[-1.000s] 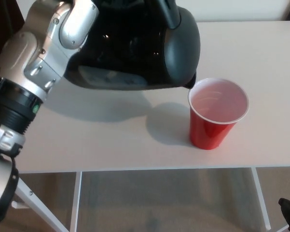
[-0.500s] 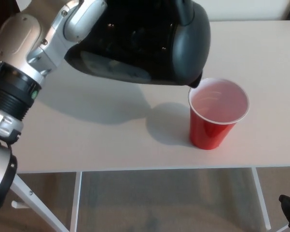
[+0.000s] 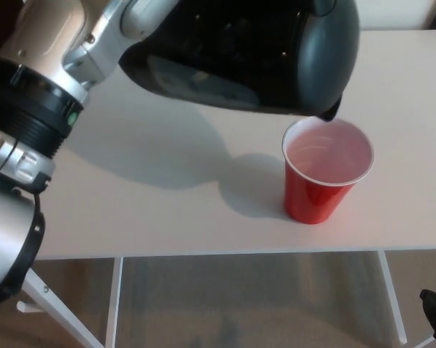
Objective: The robot walk towards a table in front and uses its left hand to pick up the pot from the base and pour water to the cup on the right hand side
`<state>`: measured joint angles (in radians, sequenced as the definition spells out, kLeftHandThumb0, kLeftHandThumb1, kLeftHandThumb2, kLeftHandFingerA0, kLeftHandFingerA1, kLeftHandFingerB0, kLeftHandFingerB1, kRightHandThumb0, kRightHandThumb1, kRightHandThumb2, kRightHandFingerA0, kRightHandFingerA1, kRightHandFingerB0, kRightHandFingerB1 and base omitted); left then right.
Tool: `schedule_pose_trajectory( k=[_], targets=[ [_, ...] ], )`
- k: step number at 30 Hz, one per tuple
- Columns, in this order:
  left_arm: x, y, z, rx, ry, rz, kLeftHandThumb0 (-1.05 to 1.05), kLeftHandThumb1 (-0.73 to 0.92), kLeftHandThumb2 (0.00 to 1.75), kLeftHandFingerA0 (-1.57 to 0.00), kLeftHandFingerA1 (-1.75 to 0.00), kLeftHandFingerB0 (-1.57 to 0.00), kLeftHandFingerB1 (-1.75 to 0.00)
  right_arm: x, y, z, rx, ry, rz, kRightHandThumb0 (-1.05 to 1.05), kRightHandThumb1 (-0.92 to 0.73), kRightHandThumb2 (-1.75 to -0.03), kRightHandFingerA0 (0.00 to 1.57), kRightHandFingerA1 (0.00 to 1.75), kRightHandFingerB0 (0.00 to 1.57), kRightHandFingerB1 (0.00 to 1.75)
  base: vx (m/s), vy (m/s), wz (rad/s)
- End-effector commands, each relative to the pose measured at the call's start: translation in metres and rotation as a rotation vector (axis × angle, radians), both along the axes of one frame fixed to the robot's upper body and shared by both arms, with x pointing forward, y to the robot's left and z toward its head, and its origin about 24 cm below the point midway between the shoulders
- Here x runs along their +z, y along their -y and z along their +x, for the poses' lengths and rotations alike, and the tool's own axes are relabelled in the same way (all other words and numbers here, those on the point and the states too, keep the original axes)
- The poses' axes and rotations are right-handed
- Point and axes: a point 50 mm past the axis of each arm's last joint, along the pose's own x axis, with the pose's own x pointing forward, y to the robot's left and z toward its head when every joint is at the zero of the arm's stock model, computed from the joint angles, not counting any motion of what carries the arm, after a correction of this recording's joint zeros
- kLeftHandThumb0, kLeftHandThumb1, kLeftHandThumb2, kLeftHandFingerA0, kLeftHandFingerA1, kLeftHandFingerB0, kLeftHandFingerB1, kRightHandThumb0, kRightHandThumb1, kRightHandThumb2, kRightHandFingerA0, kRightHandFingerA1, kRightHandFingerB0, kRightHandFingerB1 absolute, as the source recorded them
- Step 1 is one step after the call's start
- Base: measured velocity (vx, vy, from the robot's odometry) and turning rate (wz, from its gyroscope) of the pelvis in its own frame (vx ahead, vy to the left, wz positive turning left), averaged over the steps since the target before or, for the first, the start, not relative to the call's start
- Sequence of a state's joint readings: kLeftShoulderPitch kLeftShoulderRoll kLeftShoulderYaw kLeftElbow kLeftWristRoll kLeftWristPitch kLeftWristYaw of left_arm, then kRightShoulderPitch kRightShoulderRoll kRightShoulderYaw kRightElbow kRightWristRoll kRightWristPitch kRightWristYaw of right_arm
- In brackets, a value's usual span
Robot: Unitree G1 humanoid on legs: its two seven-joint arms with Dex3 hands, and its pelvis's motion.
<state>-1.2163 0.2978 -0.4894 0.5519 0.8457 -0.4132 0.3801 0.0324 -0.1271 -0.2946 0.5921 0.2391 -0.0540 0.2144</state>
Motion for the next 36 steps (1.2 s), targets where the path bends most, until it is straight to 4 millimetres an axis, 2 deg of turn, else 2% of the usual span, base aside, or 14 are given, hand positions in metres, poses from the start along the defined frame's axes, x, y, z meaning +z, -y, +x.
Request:
schedule_pose_trajectory(
  k=[1, 4, 5, 12, 13, 15, 16, 22, 23, 25, 31, 32, 33, 36],
  targets=[
    [0.019, 0.008, -0.009, -0.079, 0.165, -0.005, -0.26, 0.59, 0.62, -0.98, -1.75, -0.78, -1.59, 0.003, 0.009, 0.0, -0.005, -0.004, -0.03, -0.05, -0.5, -0.92, 0.29, 0.56, 0.18, 0.5, 0.0, 0.0, 0.0],
    [0.018, 0.01, -0.009, -0.087, 0.178, 0.029, -0.26, 0.59, 0.63, -0.98, -1.75, -0.83, -1.43, 0.003, 0.008, 0.001, 0.0, -0.001, -0.034, -0.05, -0.5, -0.92, 0.29, 0.56, 0.18, 0.51, 0.0, 0.0, 0.0],
    [0.017, 0.012, -0.01, -0.062, 0.22, 0.089, -0.29, 0.56, 0.57, -1.0, -1.75, -0.91, -1.12, 0.004, 0.007, 0.001, -0.004, 0.0, -0.034, -0.05, -0.5, -0.92, 0.3, 0.57, 0.19, 0.51, 0.0, 0.0, 0.0],
    [0.008, 0.019, -0.012, -0.07, 0.285, 0.164, -0.32, 0.52, 0.55, -1.0, -1.75, -0.95, -1.09, 0.004, 0.007, 0.001, 0.006, -0.005, -0.046, -0.07, -0.48, -0.91, 0.3, 0.57, 0.18, 0.51, 0.0, 0.0, 0.0],
    [0.001, 0.023, -0.014, -0.066, 0.315, 0.213, -0.34, 0.36, 0.84, -1.3, -1.38, -0.89, -0.81, 0.006, 0.007, 0.002, 0.016, 0.002, -0.055, -0.08, -0.48, -0.91, 0.31, 0.58, 0.19, 0.51, 0.0, 0.0, 0.0],
    [-0.002, 0.025, -0.014, -0.065, 0.331, 0.234, -0.34, 0.36, 0.84, -1.3, -1.38, -0.89, -0.81, 0.006, 0.007, 0.002, 0.021, 0.005, -0.06, -0.08, -0.48, -0.91, 0.31, 0.58, 0.19, 0.51, 0.0, 0.0, 0.0],
    [-0.007, 0.028, -0.014, -0.092, 0.313, 0.227, -0.32, 0.53, 0.59, -1.01, -1.71, -0.94, -1.16, 0.007, 0.007, 0.004, 0.023, 0.006, -0.066, -0.09, -0.48, -0.9, 0.3, 0.57, 0.19, 0.51, 0.0, 0.0, 0.0],
    [-0.013, 0.031, -0.015, -0.105, 0.319, 0.242, -0.36, 0.55, 0.56, -1.04, -1.68, -0.96, -1.02, 0.008, 0.006, 0.007, 0.019, 0.009, -0.063, -0.05, -0.5, -0.91, 0.31, 0.57, 0.18, 0.5, 0.0, 0.0, 0.0],
    [-0.02, 0.036, -0.016, -0.11, 0.323, 0.253, -0.33, 0.57, 0.57, -1.03, -1.75, -0.9, -1.34, 0.009, 0.005, 0.007, 0.032, 0.01, -0.081, -0.08, -0.48, -0.91, 0.36, 0.59, 0.21, 0.51, 0.0, 0.0, 0.0],
    [-0.024, 0.038, -0.017, -0.108, 0.312, 0.251, -0.42, 0.44, 0.9, -1.32, -1.43, -1.03, -1.25, 0.01, 0.005, 0.009, 0.04, 0.011, -0.091, -0.09, -0.47, -0.9, 0.38, 0.6, 0.21, 0.51, 0.0, 0.0, 0.0],
    [-0.027, 0.041, -0.018, -0.109, 0.355, 0.304, -0.36, 0.36, 0.8, -1.32, -1.45, -1.02, -1.25, 0.011, 0.006, 0.011, 0.047, 0.019, -0.112, -0.06, -0.48, -0.91, 0.39, 0.61, 0.21, 0.51, 0.0, 0.0, 0.0],
    [-0.027, 0.042, -0.018, -0.11, 0.361, 0.306, -0.34, 0.54, 0.61, -1.0, -1.74, -0.87, -1.32, 0.012, 0.007, 0.012, 0.045, 0.02, -0.108, -0.07, -0.48, -0.9, 0.38, 0.6, 0.2, 0.51, 0.0, 0.0, 0.0],
    [-0.027, 0.042, -0.019, -0.109, 0.351, 0.305, -0.35, 0.38, 0.83, -1.3, -1.42, -0.98, -1.19, 0.012, 0.007, 0.012, 0.044, 0.017, -0.1, -0.08, -0.48, -0.9, 0.39, 0.61, 0.2, 0.51, 0.0, 0.0, 0.0],
    [-0.026, 0.042, -0.019, -0.109, 0.362, 0.316, -0.33, 0.4, 0.84, -1.3, -1.39, -0.9, -1.0, 0.012, 0.007, 0.012, 0.049, 0.019, -0.111, -0.08, -0.48, -0.91, 0.41, 0.61, 0.2, 0.51, 0.0, 0.0, 0.0]
  ],
)
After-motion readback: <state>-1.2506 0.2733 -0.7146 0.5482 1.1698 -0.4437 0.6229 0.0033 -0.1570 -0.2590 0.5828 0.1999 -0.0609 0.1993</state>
